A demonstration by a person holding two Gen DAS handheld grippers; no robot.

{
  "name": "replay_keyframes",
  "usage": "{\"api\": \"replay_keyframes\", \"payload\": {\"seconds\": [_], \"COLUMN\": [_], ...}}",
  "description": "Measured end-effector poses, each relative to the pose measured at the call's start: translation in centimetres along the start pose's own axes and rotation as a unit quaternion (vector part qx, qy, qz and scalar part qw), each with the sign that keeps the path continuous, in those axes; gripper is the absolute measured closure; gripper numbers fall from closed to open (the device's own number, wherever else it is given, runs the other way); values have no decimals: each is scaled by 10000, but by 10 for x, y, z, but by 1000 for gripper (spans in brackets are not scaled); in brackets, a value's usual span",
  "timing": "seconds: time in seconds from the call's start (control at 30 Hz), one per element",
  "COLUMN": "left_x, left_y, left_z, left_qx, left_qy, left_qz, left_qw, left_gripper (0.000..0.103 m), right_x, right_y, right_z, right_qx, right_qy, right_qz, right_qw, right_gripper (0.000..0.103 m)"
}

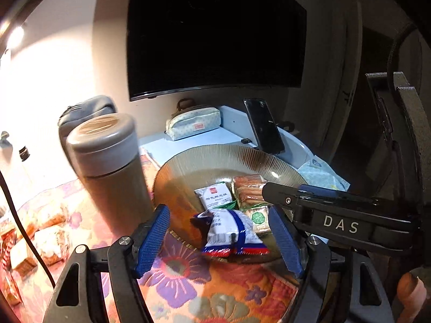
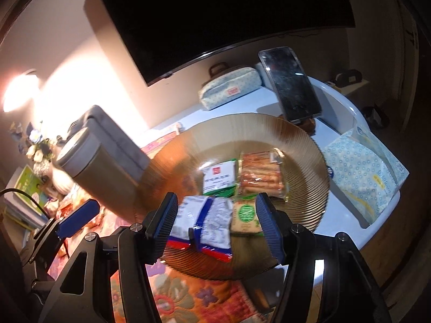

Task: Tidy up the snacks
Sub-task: 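Move both tools back over the remaining snacks on the bed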

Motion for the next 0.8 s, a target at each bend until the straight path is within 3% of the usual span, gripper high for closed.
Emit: {"api": "replay_keyframes", "payload": {"seconds": [0.5, 0.8], "left_x": [87, 183], "left_y": [49, 103], "left_z": [70, 119], "left_qx": [-278, -482], "left_qy": [-475, -993], "left_qz": [690, 1589], "left_qw": [9961, 9811], "left_gripper": [30, 30], "right_x": [105, 194], "right_y": [21, 47], "right_z": [1, -24], "right_qx": [35, 295], "right_qy": [-485, -711], "right_qz": [1082, 1968], "right_qw": [9929, 9774], "right_gripper": [43, 43]}}
Point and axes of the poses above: each gripper's, at about its wrist camera, not at the fingertips, and z roughly against the way its jaws point, x to its left, y to its underside, the point moved 5 cm from there along -z, roughly the way its jaws point, and after that the axes turned 14 degrees about x, right-handed, at the moved point
